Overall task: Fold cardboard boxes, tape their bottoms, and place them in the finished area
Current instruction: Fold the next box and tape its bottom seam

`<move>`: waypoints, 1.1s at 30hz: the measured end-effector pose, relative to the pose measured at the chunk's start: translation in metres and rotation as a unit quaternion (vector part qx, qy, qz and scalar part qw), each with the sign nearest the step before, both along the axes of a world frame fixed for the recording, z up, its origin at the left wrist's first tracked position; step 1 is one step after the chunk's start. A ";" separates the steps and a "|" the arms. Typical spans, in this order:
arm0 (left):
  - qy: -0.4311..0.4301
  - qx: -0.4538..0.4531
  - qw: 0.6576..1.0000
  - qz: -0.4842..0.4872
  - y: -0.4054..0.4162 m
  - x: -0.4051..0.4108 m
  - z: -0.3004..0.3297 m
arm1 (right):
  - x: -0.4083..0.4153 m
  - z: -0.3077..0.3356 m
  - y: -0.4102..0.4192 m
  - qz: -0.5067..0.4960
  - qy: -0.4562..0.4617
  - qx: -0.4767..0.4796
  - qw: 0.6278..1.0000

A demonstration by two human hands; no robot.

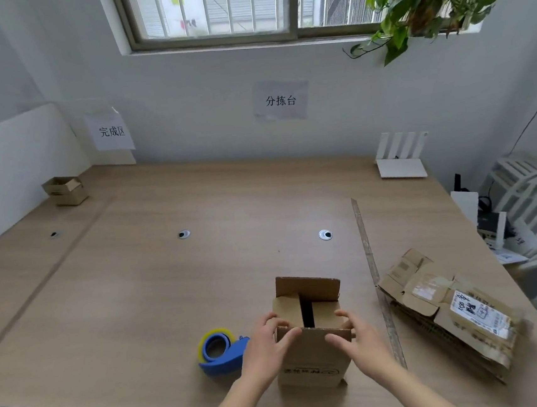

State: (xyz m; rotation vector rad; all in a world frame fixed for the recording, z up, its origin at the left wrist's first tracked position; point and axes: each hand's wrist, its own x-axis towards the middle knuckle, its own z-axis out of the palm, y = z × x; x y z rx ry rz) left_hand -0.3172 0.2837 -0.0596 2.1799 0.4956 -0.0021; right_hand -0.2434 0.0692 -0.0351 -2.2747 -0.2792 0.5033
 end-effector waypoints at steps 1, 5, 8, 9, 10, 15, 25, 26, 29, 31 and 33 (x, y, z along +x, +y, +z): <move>0.004 0.011 1.000 0.004 -0.001 0.002 0.000 | -0.001 -0.002 0.002 -0.007 -0.009 -0.007 1.000; 0.002 0.055 0.998 0.032 -0.003 0.007 -0.001 | -0.003 -0.008 0.007 -0.023 -0.059 -0.018 0.998; -0.002 0.070 0.997 0.024 -0.004 0.012 0.000 | -0.001 -0.012 0.011 -0.029 -0.071 -0.014 0.997; 0.004 0.076 0.997 0.016 -0.004 0.013 0.001 | 0.001 -0.013 0.013 -0.029 -0.076 -0.022 0.996; 0.009 0.080 0.997 0.009 -0.003 0.013 0.000 | 0.004 -0.014 0.014 -0.026 -0.082 -0.031 0.996; 0.001 0.054 0.998 -0.011 0.009 0.020 -0.004 | 0.022 -0.016 0.017 -0.010 -0.116 -0.033 0.993; 0.015 0.070 0.993 -0.099 0.022 0.019 -0.020 | 0.018 -0.038 0.012 0.083 -0.135 -0.099 0.982; 0.010 0.064 0.993 -0.101 0.022 0.019 -0.021 | 0.017 -0.040 0.012 0.091 -0.136 -0.104 0.981; -0.006 0.065 0.992 -0.107 0.023 0.016 -0.028 | 0.016 -0.043 0.012 0.103 -0.162 -0.149 0.970; -0.012 0.063 0.992 -0.105 0.020 0.015 -0.032 | 0.016 -0.041 0.014 0.109 -0.188 -0.189 0.958; -0.013 0.066 0.992 -0.105 0.018 0.014 -0.033 | 0.016 -0.039 0.015 0.108 -0.195 -0.197 0.955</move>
